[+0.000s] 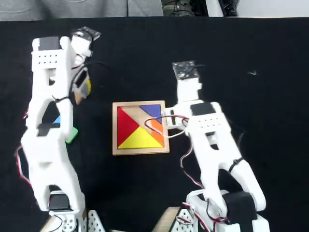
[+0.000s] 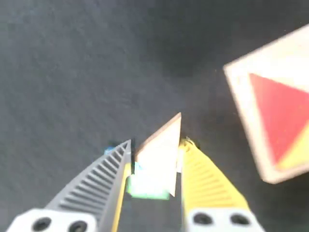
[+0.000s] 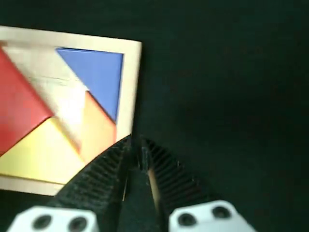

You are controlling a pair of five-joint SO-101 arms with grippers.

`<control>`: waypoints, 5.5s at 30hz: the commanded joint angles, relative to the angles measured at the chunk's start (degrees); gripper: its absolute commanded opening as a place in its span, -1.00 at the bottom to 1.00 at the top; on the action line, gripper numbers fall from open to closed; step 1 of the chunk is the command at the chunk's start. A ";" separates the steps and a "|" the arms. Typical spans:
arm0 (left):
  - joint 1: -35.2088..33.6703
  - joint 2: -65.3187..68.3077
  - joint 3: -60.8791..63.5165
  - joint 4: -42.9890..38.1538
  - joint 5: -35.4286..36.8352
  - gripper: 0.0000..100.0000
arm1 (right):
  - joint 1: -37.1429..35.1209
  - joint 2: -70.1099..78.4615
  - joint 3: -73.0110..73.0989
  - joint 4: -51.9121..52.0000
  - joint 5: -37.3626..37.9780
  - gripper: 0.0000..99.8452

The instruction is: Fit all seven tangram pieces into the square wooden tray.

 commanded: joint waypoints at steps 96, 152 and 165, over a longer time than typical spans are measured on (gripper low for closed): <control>22.73 -23.47 33.71 -23.12 50.99 -0.64 | 14.86 -2.42 -1.19 -4.57 0.26 -0.98; -11.56 -25.05 63.34 -36.92 -14.77 -0.77 | 14.77 -2.42 -0.57 -4.84 0.35 -0.98; -4.97 -39.91 68.53 -30.95 -14.77 -0.77 | 14.77 -2.42 -0.57 -4.84 0.35 -0.98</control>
